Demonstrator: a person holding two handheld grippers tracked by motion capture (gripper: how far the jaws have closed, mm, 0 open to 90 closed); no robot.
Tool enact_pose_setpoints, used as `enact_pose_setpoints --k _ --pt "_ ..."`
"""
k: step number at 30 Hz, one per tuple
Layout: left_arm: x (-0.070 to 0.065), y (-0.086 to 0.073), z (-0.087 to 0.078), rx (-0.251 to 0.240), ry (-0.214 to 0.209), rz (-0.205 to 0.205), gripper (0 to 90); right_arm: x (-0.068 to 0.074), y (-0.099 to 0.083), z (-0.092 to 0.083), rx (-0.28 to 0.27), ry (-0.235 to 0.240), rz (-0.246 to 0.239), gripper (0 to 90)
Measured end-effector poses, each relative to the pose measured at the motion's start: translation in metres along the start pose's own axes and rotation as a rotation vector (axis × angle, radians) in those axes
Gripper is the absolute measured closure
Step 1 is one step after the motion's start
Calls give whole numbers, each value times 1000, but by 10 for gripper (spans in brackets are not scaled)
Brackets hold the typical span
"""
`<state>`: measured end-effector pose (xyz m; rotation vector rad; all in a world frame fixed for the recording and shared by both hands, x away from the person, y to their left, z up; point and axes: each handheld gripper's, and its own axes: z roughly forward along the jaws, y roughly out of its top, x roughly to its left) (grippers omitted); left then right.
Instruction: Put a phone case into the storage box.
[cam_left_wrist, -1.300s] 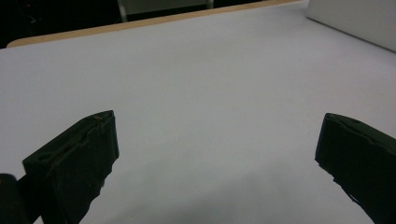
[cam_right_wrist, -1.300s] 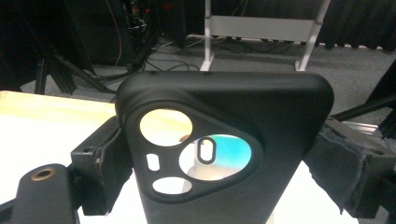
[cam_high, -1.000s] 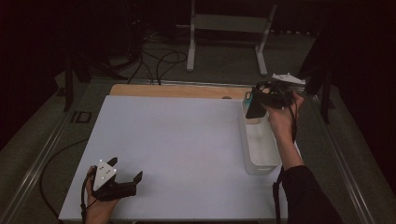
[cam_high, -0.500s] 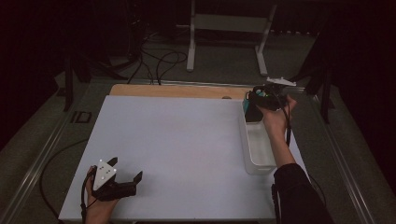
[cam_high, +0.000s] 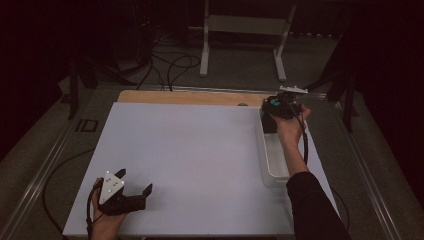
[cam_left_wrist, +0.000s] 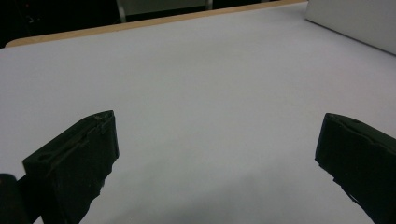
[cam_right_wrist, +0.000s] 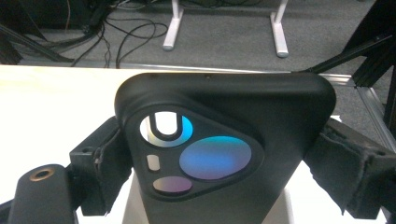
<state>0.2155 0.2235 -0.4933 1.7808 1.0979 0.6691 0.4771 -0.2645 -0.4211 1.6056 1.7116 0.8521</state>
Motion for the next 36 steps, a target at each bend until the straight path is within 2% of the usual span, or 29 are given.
enact_pose_setpoints --k 5,13,25,36 --pt "1 -1 0 1 0 -8 0 3 -2 8 12 -11 -4 127" --pt "2 -1 -1 2 -1 -8 0 4 -3 13 -2 -23 -2 122" --pt "2 -1 0 5 -4 -10 0 2 0 17 2 25 -38 75" --pt "1 -1 -1 6 -5 -9 0 1 2 12 -25 26 -37 75"
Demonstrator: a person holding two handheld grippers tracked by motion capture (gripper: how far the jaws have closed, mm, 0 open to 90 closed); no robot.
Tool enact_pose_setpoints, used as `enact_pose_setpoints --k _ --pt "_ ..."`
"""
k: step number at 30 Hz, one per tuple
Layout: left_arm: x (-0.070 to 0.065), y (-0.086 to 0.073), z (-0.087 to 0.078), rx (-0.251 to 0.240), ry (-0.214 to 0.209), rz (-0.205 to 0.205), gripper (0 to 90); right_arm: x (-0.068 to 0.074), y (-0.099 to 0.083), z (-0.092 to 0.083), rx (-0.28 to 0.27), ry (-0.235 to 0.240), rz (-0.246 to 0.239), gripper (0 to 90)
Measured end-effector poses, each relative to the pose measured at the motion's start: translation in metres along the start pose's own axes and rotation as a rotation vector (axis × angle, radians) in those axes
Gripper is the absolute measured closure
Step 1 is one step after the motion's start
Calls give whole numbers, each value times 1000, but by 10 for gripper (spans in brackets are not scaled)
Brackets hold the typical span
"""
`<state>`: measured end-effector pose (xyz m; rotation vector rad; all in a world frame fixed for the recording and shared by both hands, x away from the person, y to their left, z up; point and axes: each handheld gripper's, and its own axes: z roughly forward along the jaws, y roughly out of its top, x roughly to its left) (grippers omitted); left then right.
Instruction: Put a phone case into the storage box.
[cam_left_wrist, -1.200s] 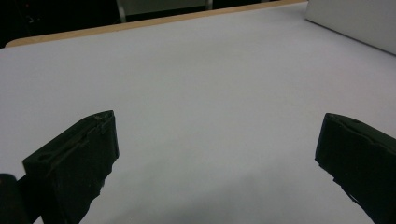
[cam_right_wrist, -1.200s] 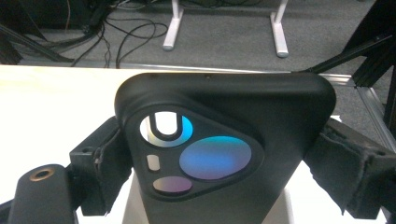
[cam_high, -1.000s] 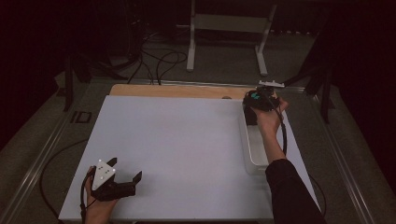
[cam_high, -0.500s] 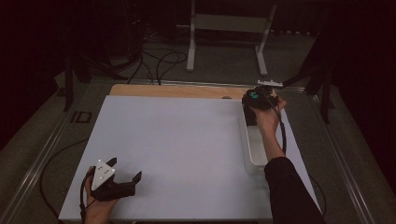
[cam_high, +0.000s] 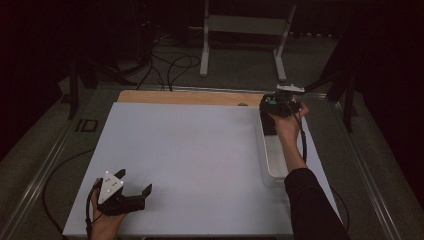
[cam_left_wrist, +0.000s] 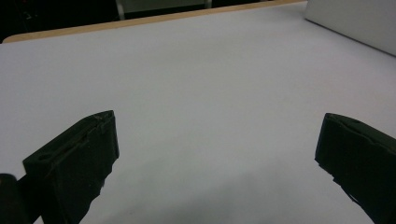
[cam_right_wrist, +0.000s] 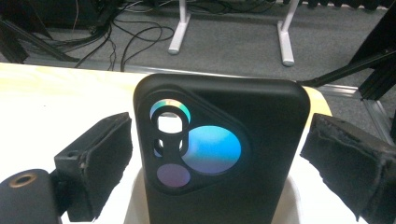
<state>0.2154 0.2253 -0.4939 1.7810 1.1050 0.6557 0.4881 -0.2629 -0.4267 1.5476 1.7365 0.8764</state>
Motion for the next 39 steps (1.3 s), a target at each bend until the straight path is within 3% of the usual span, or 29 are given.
enact_pose_setpoints --k 13,21,25,31,35,39 --pt "-1 1 0 -1 1 4 0 3 2 -24 -27 40 -34 75" --pt "-2 1 0 -4 2 6 0 9 -8 -55 -42 136 -52 76" --pt "-2 2 -1 -9 6 9 0 16 -18 -71 -41 175 -101 76" --pt "-4 3 -1 -6 19 39 0 24 -29 -96 -70 252 -114 76" --pt "-5 4 -3 -16 20 43 0 31 -49 -122 -107 315 -146 76" --pt "-5 5 -5 -26 22 41 0 32 -62 -134 -128 340 -142 76"
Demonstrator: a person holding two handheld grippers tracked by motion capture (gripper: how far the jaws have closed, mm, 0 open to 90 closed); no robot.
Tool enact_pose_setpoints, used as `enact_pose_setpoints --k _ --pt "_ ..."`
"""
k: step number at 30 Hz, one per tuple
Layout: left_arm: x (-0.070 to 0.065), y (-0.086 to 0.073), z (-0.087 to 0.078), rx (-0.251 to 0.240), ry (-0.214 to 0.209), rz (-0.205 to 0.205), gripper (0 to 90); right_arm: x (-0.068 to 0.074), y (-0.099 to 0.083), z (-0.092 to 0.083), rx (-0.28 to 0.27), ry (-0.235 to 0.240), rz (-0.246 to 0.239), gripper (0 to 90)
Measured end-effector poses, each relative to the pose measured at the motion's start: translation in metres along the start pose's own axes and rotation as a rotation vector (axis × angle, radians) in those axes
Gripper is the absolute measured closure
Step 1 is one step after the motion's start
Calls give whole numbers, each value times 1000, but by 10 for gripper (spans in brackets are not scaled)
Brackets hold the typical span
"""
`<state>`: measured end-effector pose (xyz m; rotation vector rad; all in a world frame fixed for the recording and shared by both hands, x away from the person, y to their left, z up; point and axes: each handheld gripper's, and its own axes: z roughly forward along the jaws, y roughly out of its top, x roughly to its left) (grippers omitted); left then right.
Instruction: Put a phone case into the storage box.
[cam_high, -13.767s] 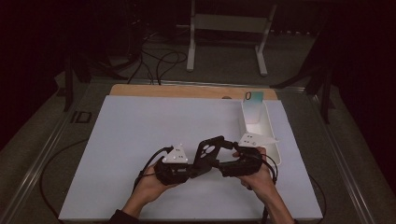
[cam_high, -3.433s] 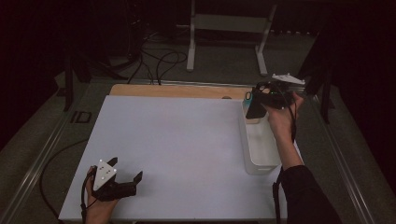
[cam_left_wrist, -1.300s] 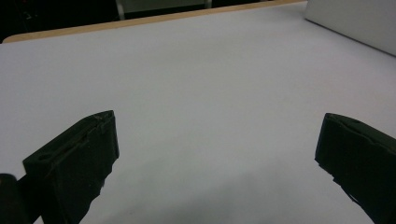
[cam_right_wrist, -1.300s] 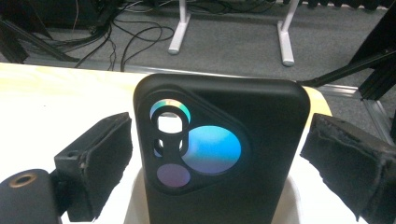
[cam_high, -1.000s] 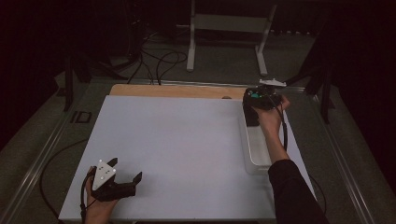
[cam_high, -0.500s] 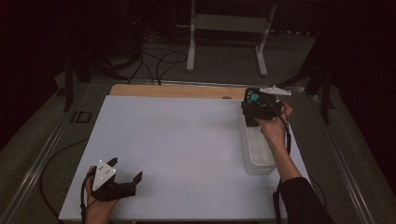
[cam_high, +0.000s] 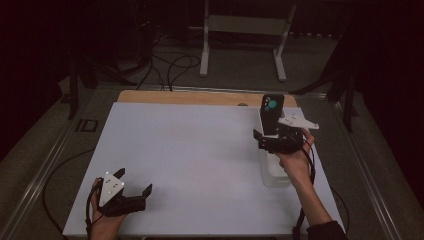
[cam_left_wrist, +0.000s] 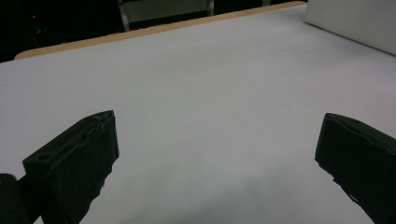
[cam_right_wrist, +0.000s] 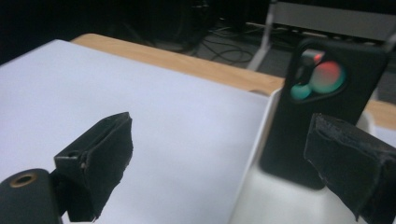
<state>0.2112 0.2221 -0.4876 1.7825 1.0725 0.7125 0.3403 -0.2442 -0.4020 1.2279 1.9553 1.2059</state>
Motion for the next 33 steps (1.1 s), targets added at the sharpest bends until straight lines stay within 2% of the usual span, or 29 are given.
enact_pose_setpoints --k 2,3,4,5,6,7,11,12,14,18,29,33 --pt "0 1 0 -4 0 3 0 4 -8 -7 -12 28 6 76" --pt "0 1 -1 -5 0 4 0 7 -16 -15 -35 51 13 76" --pt "-1 1 -1 -10 1 7 0 7 -16 -15 -35 51 13 76" --pt "-1 2 -2 -13 0 9 0 10 -25 -22 -44 68 10 76" --pt "-1 3 -2 -19 0 6 0 10 -25 -22 -44 68 10 76" --pt "0 4 -4 -26 1 8 0 11 -33 -28 -59 78 5 77" --pt "1 5 -7 -38 -4 0 0 13 -48 -39 -93 90 20 77" --pt "2 6 -8 -41 -5 -2 0 15 -57 -44 -104 84 7 77" --pt "3 7 -9 -48 -3 -3 0 16 -61 -46 -109 86 4 77" --pt "3 9 -12 -58 -5 0 0 21 -83 -55 -131 111 -1 77" --pt "5 13 -15 -75 -19 6 0 23 -106 -67 -166 115 2 77" --pt "6 13 -16 -86 -26 6 0 25 -112 -71 -177 112 -25 77"
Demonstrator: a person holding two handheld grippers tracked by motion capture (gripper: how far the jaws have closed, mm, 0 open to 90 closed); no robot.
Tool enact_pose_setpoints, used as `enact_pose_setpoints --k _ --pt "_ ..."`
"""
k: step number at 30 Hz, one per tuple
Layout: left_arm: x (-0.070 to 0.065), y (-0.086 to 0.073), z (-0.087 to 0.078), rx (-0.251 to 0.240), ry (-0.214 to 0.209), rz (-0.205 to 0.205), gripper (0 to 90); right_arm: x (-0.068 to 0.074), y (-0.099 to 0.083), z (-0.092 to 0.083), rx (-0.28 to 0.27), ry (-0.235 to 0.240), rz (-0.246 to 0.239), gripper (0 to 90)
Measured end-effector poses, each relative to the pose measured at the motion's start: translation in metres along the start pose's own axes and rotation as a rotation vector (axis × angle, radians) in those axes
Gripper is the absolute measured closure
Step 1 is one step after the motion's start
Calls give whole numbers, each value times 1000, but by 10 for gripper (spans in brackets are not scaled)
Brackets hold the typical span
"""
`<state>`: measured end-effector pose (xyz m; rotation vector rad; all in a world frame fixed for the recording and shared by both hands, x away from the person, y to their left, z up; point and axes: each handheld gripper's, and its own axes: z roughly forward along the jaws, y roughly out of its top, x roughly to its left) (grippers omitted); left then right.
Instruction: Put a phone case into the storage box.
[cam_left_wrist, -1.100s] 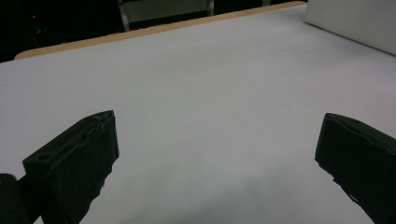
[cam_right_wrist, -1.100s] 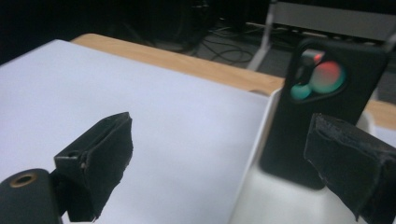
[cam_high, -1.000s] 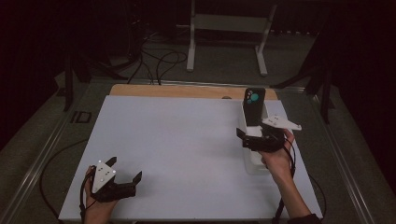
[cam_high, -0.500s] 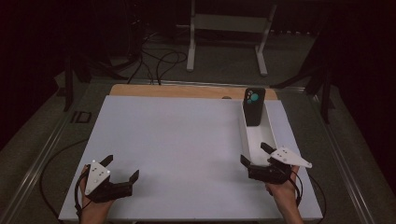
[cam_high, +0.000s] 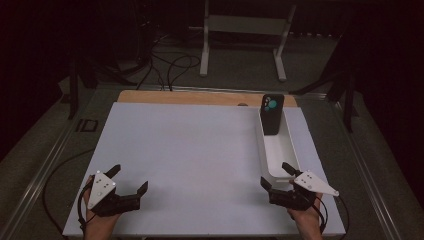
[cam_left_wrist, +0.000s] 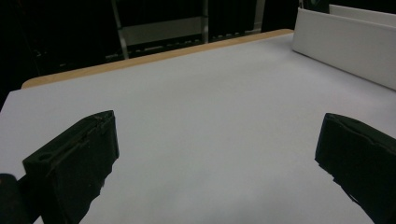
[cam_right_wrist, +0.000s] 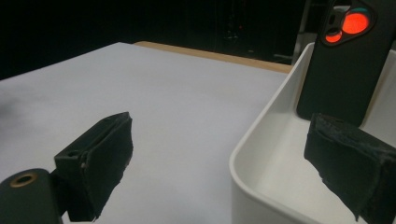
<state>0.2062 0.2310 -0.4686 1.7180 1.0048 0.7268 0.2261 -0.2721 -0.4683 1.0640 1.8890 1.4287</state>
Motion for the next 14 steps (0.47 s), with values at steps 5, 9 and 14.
enact_pose_setpoints --k 5,9,14 --pt "-1 0 0 -11 -8 11 0 0 -4 -3 -21 6 -13 77" --pt "-2 0 2 -11 -17 24 0 -3 -6 -4 -24 6 -8 77" --pt "-3 0 4 -1 -16 30 0 -2 -7 -2 -16 17 -18 77"
